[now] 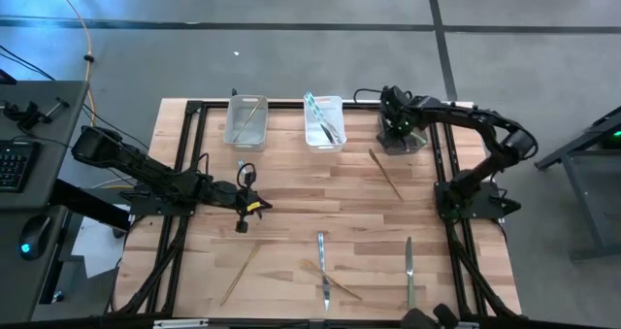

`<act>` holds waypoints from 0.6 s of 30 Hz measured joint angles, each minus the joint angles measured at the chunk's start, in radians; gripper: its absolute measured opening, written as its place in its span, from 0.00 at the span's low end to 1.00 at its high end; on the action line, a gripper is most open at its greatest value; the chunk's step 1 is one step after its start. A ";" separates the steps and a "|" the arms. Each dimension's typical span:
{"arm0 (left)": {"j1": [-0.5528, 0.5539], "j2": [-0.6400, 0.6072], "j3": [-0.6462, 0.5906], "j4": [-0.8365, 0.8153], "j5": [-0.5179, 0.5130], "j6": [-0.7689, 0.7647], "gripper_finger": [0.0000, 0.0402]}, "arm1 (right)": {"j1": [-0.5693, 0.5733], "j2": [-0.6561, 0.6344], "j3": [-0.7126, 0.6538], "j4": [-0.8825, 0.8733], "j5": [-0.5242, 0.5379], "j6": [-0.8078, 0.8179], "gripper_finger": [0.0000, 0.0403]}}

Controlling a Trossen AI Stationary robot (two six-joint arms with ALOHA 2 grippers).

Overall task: Sort silverware by color (type)
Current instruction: Adjust the green table knives in the bin

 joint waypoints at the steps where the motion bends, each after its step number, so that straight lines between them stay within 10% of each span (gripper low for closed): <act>1: 0.000 0.000 0.000 0.000 0.000 0.000 0.00 | 0.000 0.012 0.000 0.002 0.011 -0.002 0.31; 11: 0.000 0.000 0.000 0.000 0.000 0.001 0.00 | 0.000 0.037 0.000 0.004 0.049 -0.034 0.03; 18: 0.000 0.000 0.000 0.000 0.000 0.000 0.00 | 0.011 0.037 0.031 -0.043 0.049 -0.039 0.01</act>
